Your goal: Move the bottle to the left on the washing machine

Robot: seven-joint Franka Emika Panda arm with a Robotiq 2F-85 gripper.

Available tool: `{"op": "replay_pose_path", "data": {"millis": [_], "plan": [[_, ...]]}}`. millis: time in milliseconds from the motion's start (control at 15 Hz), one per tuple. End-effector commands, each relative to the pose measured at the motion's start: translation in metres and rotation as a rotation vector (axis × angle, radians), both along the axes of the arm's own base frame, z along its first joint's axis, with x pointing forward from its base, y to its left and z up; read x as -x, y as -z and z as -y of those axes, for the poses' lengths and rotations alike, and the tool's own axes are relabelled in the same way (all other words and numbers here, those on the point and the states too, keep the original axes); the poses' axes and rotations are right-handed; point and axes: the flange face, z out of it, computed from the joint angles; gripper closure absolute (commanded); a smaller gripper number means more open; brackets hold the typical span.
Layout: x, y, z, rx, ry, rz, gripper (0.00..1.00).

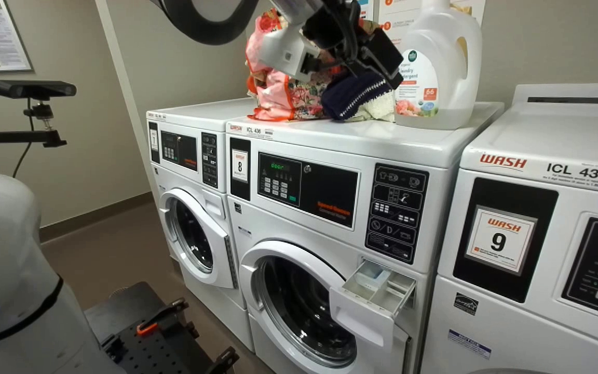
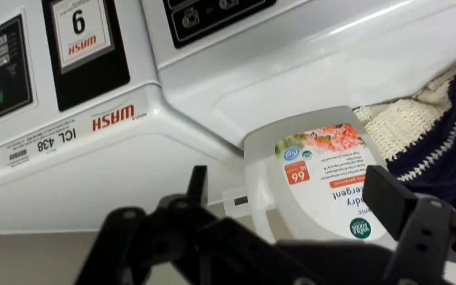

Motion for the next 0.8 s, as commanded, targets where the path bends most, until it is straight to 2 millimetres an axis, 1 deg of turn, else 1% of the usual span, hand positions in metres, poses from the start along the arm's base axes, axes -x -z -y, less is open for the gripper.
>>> {"op": "replay_pose_path", "data": {"millis": [0, 267, 333, 400, 733], "plan": [[-0.011, -0.015, 0.013, 0.070, 0.003, 0.067, 0.00], [-0.016, -0.018, 0.029, 0.103, 0.004, 0.103, 0.00], [-0.013, -0.016, 0.029, 0.093, -0.012, 0.098, 0.00], [-0.010, -0.013, 0.024, 0.079, 0.007, 0.080, 0.00], [-0.011, -0.012, 0.028, 0.079, -0.004, 0.080, 0.00]]}}
